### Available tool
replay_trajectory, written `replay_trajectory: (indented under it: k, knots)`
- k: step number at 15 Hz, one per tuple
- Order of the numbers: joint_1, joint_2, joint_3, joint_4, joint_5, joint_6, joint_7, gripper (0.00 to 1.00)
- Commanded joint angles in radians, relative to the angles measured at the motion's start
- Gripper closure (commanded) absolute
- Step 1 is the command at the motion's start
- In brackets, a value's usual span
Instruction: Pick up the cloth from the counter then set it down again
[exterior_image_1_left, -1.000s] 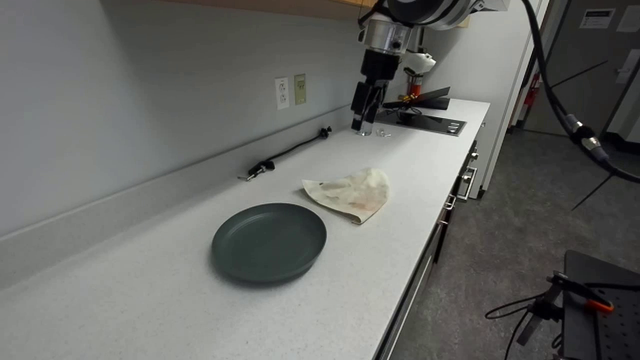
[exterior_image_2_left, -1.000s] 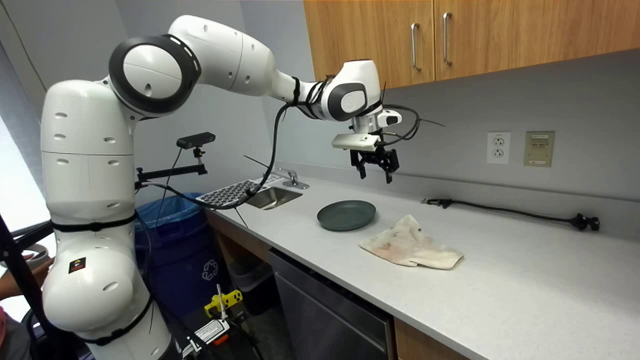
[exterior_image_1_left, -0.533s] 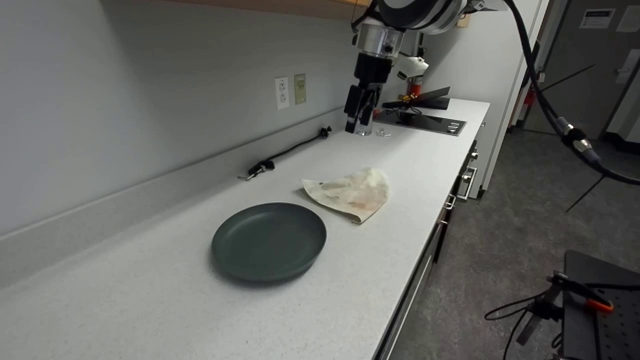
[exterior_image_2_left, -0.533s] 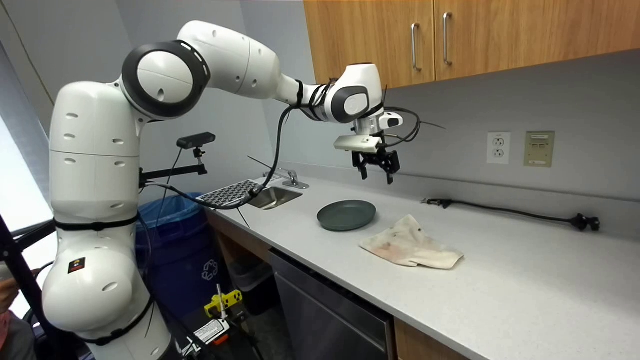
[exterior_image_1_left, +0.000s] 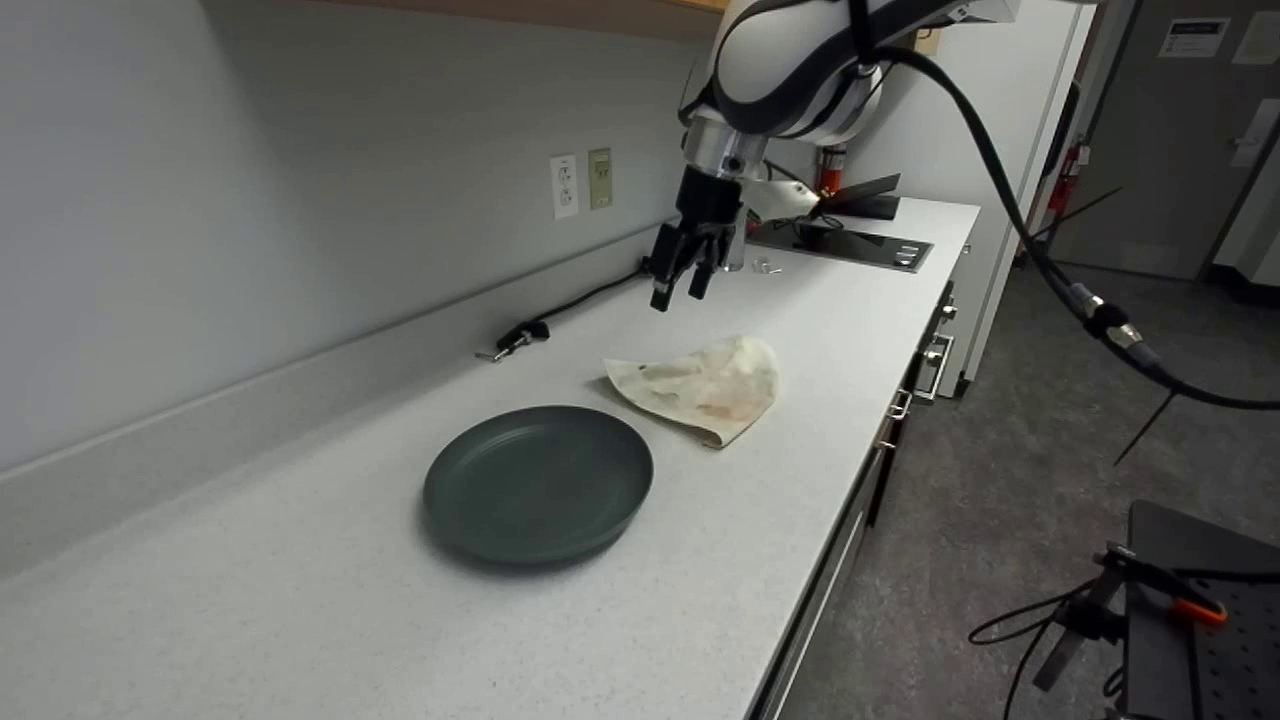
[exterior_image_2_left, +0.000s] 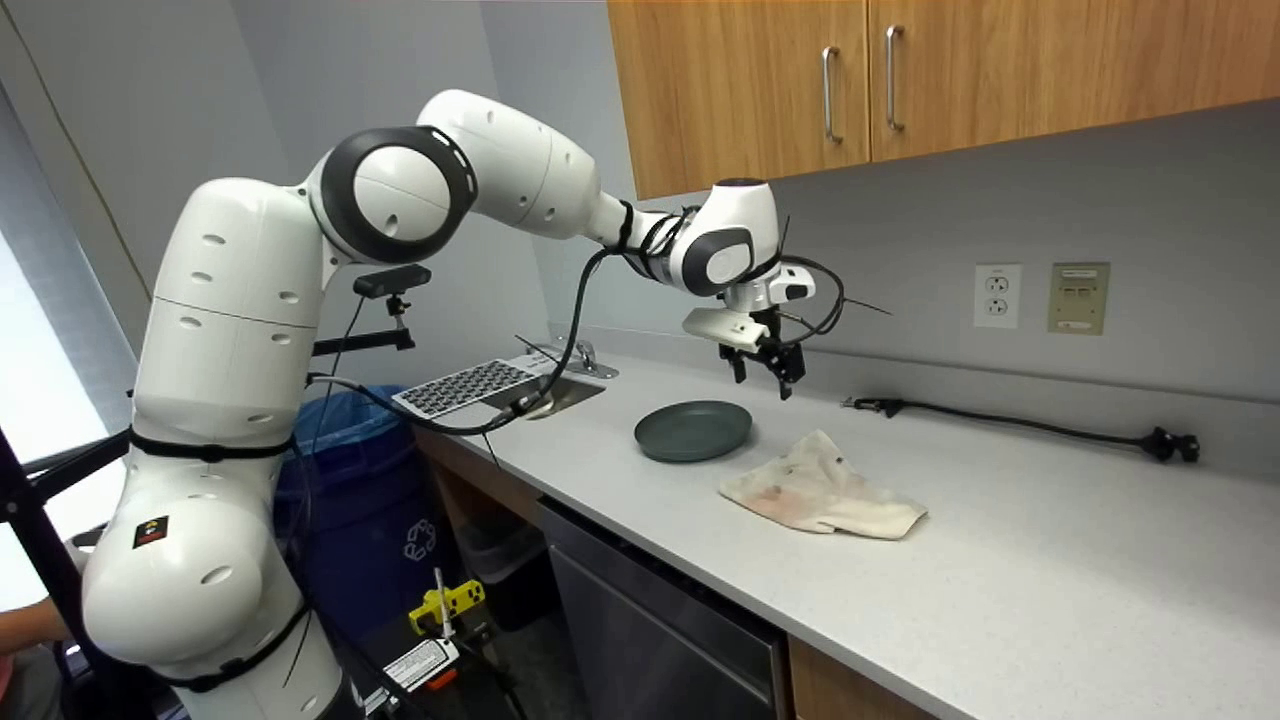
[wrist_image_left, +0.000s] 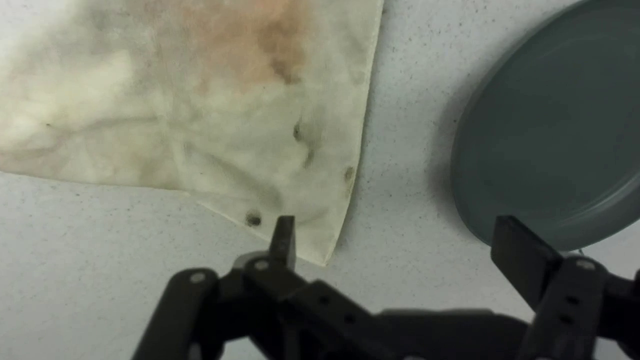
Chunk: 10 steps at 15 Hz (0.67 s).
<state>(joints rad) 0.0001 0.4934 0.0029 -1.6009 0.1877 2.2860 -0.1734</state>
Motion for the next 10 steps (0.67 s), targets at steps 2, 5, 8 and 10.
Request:
replay_trajectory:
  k: [2,5,8,10]
  knots:
    - [-0.022,0.172,0.026,0.167,0.007,0.08,0.072,0.0]
    - [-0.023,0.252,0.023,0.251,-0.001,0.096,0.121,0.0]
    - [-0.023,0.314,0.027,0.324,0.002,0.086,0.159,0.0]
    - [-0.024,0.349,0.033,0.362,0.011,0.081,0.185,0.0]
